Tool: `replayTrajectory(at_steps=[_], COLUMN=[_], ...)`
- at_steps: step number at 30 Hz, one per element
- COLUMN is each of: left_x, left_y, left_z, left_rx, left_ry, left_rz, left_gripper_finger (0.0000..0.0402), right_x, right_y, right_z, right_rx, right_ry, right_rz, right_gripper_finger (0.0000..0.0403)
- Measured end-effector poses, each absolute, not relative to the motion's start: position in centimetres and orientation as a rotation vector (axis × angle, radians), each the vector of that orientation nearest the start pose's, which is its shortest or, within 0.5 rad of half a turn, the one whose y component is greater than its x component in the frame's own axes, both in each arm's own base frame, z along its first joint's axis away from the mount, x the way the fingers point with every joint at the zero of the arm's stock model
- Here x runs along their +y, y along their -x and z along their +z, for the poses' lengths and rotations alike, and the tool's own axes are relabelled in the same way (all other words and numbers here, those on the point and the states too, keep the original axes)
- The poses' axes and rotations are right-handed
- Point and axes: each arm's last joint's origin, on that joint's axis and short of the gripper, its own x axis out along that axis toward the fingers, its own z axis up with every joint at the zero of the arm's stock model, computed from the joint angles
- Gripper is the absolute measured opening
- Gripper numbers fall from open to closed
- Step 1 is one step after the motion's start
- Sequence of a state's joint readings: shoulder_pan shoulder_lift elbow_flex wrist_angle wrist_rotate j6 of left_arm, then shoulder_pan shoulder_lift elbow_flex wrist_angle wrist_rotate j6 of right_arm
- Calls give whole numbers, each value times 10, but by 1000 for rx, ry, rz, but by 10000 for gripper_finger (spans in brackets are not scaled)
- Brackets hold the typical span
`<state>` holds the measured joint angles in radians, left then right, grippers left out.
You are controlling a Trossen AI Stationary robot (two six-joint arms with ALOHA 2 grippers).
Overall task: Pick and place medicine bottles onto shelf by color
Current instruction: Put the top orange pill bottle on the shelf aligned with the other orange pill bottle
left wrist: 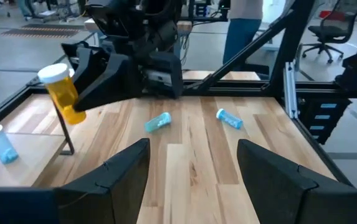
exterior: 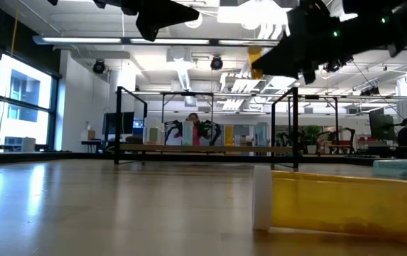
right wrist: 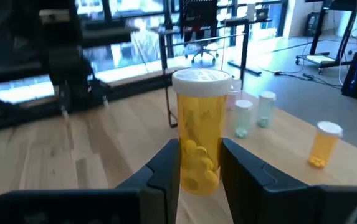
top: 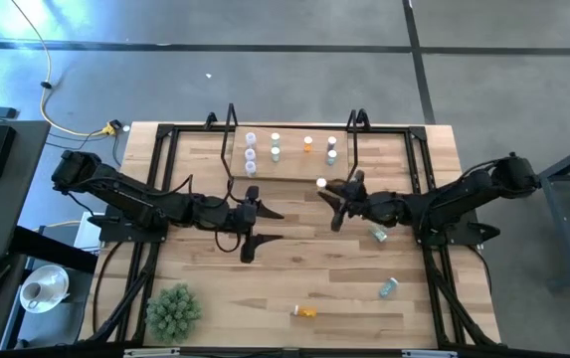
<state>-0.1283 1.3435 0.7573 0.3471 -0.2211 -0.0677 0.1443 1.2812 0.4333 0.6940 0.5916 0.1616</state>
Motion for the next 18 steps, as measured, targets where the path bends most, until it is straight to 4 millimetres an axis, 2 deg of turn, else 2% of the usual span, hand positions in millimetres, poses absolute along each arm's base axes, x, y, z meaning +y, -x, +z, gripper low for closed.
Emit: replayTrajectory(at_steps=[3,6,18], left_x=[-31,-31,-31], left_y=[-290,-290,-289], left_z=[252,252,252], left_rx=[232,233,238], left_ry=[26,25,32], left_rz=[104,104,104], left_gripper_finger=[232,232,232], right_x=[15,15,15], right_y=[-235,-236,-260], right_z=[187,178,143], right_rx=[69,75,-57], right_ry=[-139,-137,-152], right_rz=[-471,-482,-555], right_gripper_finger=[87,87,87])
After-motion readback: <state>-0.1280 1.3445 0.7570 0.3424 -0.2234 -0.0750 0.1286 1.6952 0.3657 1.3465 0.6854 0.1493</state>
